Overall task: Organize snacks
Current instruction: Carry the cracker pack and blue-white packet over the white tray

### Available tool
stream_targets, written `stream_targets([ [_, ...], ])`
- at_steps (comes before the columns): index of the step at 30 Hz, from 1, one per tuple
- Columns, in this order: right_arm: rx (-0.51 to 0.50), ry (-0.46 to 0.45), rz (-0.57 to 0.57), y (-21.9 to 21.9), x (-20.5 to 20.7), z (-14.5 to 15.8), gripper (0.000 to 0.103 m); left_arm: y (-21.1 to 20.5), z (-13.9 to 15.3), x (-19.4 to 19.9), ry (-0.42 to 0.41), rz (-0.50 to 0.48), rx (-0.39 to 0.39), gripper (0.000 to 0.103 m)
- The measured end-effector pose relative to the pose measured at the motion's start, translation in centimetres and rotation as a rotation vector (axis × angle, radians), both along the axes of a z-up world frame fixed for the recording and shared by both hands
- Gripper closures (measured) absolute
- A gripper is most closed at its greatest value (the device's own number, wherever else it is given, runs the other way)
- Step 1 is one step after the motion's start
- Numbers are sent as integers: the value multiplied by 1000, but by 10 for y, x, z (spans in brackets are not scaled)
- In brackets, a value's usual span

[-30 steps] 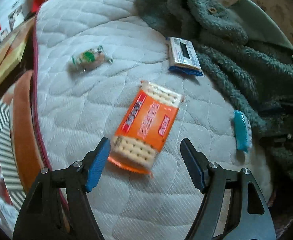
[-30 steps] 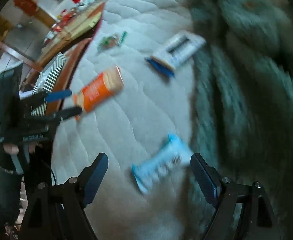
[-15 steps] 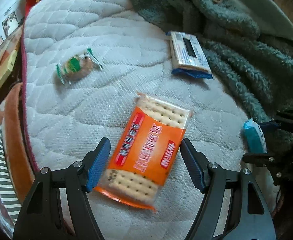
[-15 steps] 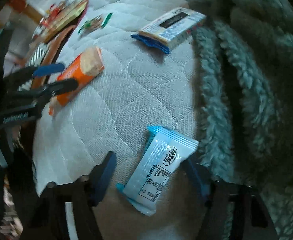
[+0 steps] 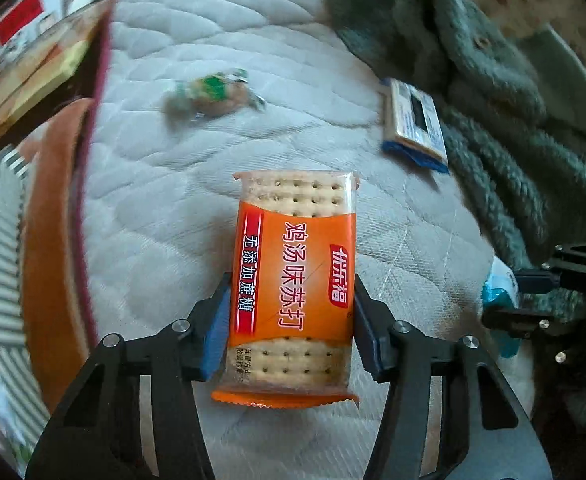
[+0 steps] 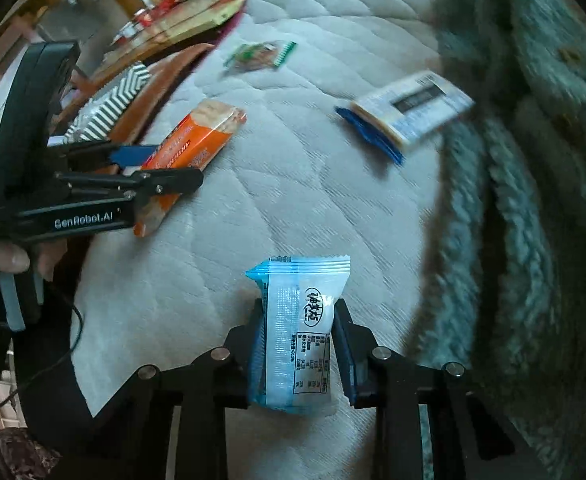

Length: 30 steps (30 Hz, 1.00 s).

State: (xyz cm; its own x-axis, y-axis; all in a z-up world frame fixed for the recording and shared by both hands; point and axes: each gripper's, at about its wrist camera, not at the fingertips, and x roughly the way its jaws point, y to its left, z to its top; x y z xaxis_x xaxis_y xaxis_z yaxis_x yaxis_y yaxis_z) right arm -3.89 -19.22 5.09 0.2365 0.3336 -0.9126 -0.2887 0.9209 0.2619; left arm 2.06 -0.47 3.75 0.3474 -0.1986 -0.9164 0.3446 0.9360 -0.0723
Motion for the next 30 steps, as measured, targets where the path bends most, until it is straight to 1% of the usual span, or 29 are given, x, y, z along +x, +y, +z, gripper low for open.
stream_targets([
  [5, 12, -34, 48, 24, 12, 15, 73, 16, 26, -24, -63, 79, -12, 50],
  [10, 17, -79, 118, 58, 19, 34, 73, 39, 48, -43, -111, 190, -28, 50],
  [12, 21, -95, 149, 70, 21, 43, 73, 51, 58, -53, -147, 238, -22, 49],
  [20, 27, -156, 279, 134, 30, 72, 73, 101, 78, -73, -215, 397, -1, 49],
  [24, 33, -168, 326, 161, 36, 79, 73, 126, 88, -82, -255, 469, 17, 50],
  [30, 43, -178, 406, 207, 44, 85, 73, 169, 93, -92, -272, 575, 23, 50],
])
